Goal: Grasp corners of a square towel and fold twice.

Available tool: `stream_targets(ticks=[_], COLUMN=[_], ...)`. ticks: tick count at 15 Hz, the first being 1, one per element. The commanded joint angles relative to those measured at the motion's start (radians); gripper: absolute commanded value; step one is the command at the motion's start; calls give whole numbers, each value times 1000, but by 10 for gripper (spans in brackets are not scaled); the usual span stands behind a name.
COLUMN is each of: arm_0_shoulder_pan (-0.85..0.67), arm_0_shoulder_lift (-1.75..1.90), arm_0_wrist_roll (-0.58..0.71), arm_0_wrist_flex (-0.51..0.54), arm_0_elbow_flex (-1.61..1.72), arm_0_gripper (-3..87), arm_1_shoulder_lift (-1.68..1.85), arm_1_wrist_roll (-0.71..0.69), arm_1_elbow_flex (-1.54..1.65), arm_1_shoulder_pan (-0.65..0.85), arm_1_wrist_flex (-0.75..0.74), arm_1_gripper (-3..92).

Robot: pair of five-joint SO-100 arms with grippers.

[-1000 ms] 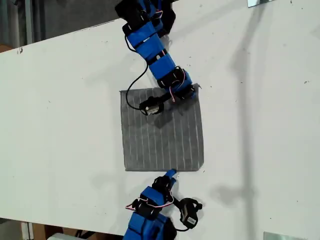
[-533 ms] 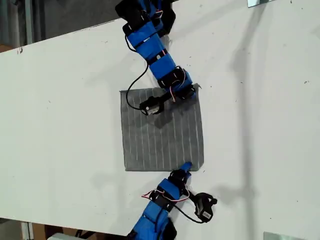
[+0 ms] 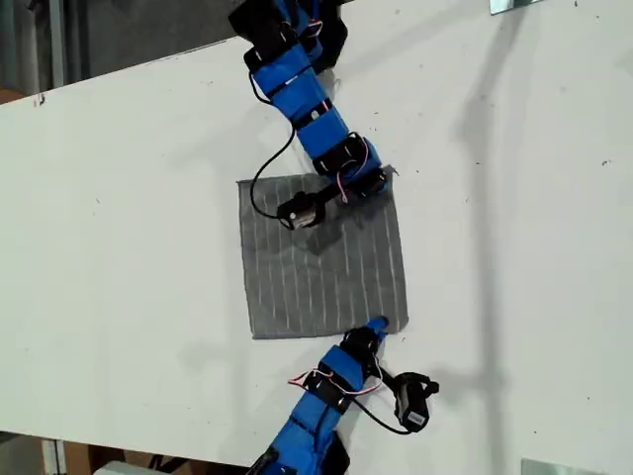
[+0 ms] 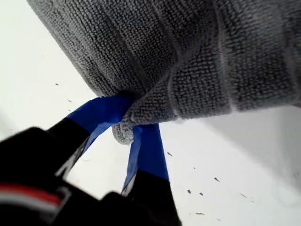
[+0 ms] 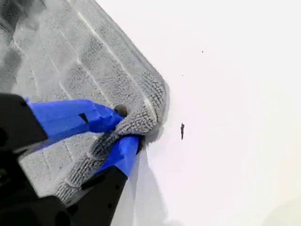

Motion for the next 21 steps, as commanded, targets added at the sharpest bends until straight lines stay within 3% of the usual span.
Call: stream_targets(ticks=[1, 4, 5, 9, 12, 17, 21], arm_0_shoulder_pan=[18, 0, -12, -87, -169, -402, -634], arm_0_shoulder_lift=[0, 17, 34, 199, 339, 715, 798], arm_0_wrist_roll=[25, 199, 245, 341, 391, 480, 541], arm_0_wrist_flex=[15, 337, 385, 414, 492, 623, 690], arm_0_elbow_flex=[-69, -374, -426, -377, -351, -190, -84], arm_0_gripper=[0, 0, 0, 0, 0, 0, 0], arm_1_shoulder_lift=[20, 44, 74, 218, 330, 502, 476], arm_1_wrist_roll=[2, 0, 0, -18, -112, -311, -428], arm_1_elbow_flex=[-60, -167, -184, -183, -172, -149, -86], arm_1_shoulder_pan=[-25, -35, -37, -3, 94, 390, 669], arm_1_wrist_flex=[43, 150, 178, 258, 264, 316, 252], arm_1_gripper=[-1, -1, -1, -1, -1, -1, -1])
